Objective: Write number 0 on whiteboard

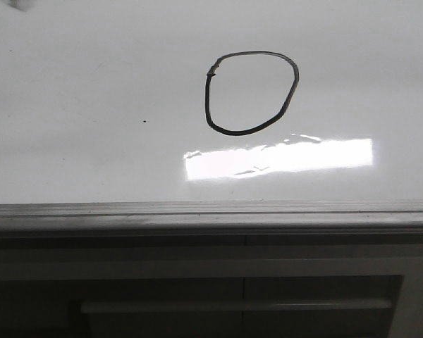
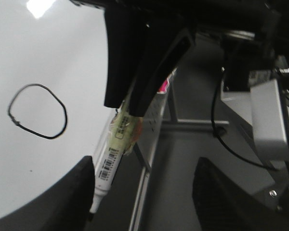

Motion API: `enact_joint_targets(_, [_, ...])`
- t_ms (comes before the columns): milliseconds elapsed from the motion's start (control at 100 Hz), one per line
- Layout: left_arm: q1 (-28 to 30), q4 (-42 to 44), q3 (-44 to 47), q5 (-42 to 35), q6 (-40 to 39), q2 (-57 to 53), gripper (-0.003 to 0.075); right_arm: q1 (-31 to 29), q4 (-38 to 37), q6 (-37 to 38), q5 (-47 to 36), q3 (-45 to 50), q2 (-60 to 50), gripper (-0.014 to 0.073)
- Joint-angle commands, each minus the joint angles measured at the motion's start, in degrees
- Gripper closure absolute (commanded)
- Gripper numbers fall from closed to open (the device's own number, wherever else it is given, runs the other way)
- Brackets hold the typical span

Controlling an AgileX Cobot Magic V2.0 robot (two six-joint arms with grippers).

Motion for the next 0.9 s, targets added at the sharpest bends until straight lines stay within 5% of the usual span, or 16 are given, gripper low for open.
enact_joint_targets(0, [-2.0, -0.5, -2.8, -0.4, 0.2, 2.9, 0.0334, 1.7, -0.4, -1.0, -6.1, -1.6, -0.4, 0.0643])
enact_joint_targets(640, [-2.6, 5.1, -3.1, -0.3, -3.2, 12.6, 0.0338, 6.3, -0.1, -1.0, -7.4, -1.6, -0.3, 0.0642])
enact_joint_targets(890, [-2.6, 7.4, -3.1, -0.8, -4.7, 12.6, 0.0506, 6.3, -0.1, -1.0, -8.0, -1.6, -0.3, 0.0642])
